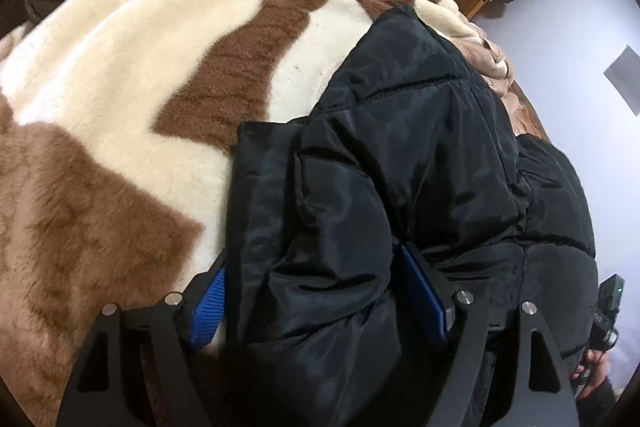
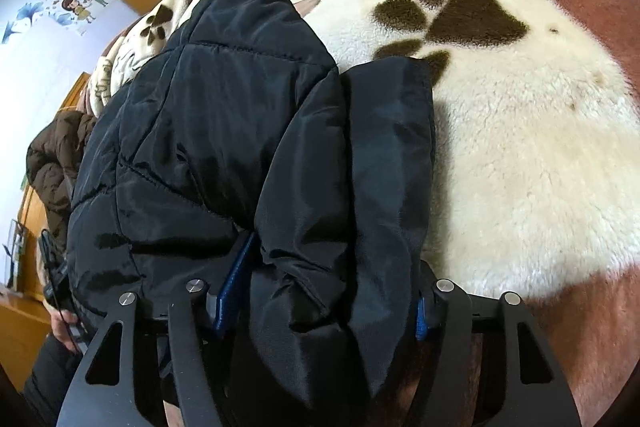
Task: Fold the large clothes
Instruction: 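Grasp the folded jacket edge with both tools and lift it over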
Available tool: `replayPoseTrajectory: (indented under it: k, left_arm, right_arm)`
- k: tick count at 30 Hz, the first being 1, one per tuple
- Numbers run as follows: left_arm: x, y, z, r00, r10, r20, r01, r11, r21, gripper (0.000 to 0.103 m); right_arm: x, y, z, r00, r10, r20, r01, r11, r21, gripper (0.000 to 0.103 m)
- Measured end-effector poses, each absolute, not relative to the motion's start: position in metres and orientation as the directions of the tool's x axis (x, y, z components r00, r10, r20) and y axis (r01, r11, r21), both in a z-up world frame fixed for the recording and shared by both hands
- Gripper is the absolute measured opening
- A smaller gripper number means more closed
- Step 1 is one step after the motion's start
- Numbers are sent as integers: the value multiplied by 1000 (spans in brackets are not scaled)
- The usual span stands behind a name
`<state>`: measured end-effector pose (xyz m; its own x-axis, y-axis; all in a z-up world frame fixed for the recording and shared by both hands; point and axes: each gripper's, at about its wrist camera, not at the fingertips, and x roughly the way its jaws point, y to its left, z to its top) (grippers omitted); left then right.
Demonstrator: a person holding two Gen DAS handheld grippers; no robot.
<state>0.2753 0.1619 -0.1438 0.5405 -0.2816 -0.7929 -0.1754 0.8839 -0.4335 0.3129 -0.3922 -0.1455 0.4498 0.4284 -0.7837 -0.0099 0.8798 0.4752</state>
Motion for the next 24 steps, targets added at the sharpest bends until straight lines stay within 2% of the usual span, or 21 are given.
replayPoseTrajectory:
  k: [7, 8, 10, 11, 12, 13, 15, 24]
  left_arm:
    - [295, 151, -146, 519, -257, -815, -169, 904, -393, 82]
    - [295, 151, -146, 518, -262, -814, -166, 903, -396, 80]
    - [294, 147, -141, 521, -274, -808, -148, 903, -403, 61]
    - [292, 143, -136, 522, -260, -812, -136, 915, -381, 55]
    - [292, 138, -128, 525, -240, -817, -123, 928, -352, 42]
    - [290, 135, -120, 529, -224, -819, -115, 937, -331, 33]
    - [285, 134, -101, 547, -200, -813, -108, 946, -305, 28]
    - [256, 129, -19, 636, -190, -747, -52, 956, -288, 25]
  right_arm:
    - [331, -392, -153, 442, 447, -778, -4, 868, 497, 64]
    - [330, -392, -152, 442, 449, -776, -9, 868, 497, 61]
    - [327, -391, -147, 446, 450, -774, -18, 869, 495, 51]
    - [326, -389, -142, 450, 444, -775, -26, 874, 486, 42]
    - [324, -388, -139, 453, 435, -779, -32, 881, 473, 37]
    - [321, -386, -132, 458, 422, -782, -41, 889, 456, 35]
    - [318, -385, -119, 471, 406, -784, -45, 898, 438, 28]
    - [285, -392, -51, 544, 401, -737, -106, 904, 413, 24]
